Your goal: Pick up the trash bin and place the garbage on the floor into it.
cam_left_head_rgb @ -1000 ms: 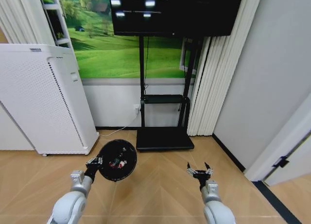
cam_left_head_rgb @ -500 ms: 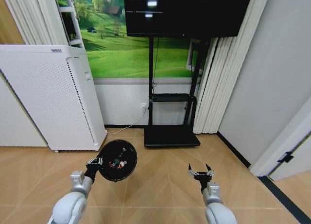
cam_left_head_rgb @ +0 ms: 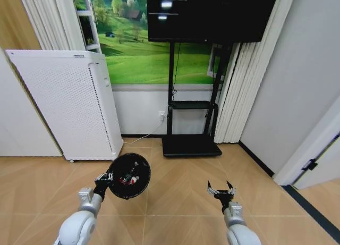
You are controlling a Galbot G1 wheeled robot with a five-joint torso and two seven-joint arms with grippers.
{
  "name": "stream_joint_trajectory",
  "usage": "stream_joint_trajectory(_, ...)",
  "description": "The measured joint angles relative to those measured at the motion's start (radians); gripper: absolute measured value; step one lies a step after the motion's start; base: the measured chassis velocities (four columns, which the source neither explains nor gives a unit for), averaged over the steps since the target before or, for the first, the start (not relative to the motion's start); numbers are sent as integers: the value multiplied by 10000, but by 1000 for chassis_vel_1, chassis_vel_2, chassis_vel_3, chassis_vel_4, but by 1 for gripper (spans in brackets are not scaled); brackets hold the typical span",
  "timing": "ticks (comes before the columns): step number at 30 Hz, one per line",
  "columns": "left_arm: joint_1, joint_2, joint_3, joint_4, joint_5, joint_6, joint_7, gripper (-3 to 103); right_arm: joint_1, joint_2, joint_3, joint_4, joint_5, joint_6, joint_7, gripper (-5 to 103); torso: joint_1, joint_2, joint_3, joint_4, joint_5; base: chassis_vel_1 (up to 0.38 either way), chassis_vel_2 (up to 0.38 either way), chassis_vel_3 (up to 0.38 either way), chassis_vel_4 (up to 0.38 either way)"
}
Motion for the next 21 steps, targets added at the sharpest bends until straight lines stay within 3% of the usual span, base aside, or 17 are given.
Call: stream_joint_trajectory(21,-99,-34,26,245,81,-84,30,4,-19,72,-52,-268,-222,113,-142,100,0,0,1,-1,0,119,2,-117,-4)
